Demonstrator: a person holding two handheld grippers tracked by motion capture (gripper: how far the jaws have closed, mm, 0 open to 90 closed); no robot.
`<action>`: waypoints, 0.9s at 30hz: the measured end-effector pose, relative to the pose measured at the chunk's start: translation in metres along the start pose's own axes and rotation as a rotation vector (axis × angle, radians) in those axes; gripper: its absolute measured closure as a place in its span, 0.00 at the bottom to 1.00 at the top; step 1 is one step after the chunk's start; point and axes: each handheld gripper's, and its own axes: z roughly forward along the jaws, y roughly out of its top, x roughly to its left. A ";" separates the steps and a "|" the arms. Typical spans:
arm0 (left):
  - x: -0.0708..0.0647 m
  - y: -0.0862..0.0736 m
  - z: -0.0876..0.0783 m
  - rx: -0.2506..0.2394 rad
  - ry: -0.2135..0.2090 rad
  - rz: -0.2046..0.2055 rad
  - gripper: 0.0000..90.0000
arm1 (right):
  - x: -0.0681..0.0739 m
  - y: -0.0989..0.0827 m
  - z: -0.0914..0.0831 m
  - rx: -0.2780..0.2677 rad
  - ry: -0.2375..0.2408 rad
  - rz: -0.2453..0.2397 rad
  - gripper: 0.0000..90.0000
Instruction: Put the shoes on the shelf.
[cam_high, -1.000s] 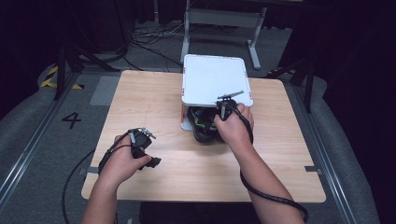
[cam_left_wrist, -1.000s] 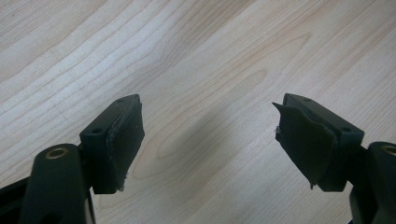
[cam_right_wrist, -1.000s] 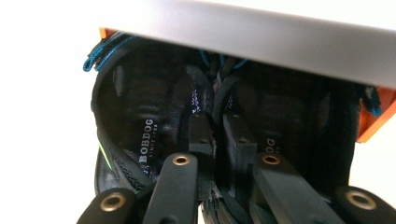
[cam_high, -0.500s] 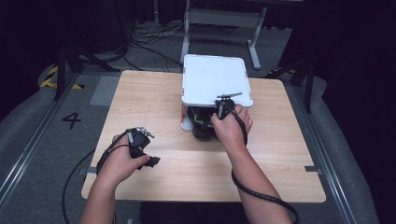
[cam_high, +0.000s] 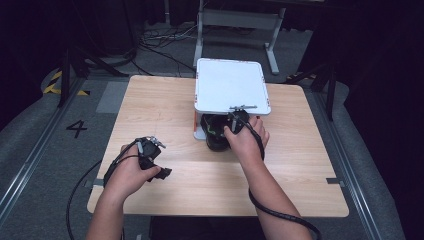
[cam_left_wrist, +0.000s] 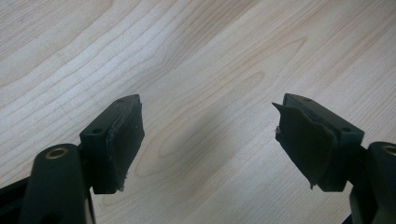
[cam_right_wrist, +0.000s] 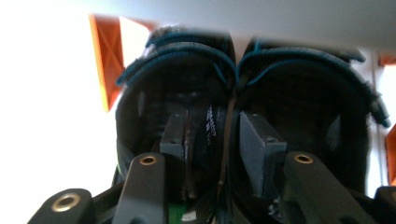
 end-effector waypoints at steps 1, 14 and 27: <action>0.000 0.000 0.000 0.001 0.001 0.002 0.26 | -0.003 0.000 -0.004 -0.020 0.018 0.000 0.64; -0.006 0.018 0.005 -0.034 0.021 0.009 0.23 | -0.041 0.010 -0.073 -0.048 0.246 -0.015 0.47; -0.028 0.041 0.011 -0.044 0.010 0.070 0.33 | -0.084 -0.026 -0.115 -0.027 0.191 -0.336 0.40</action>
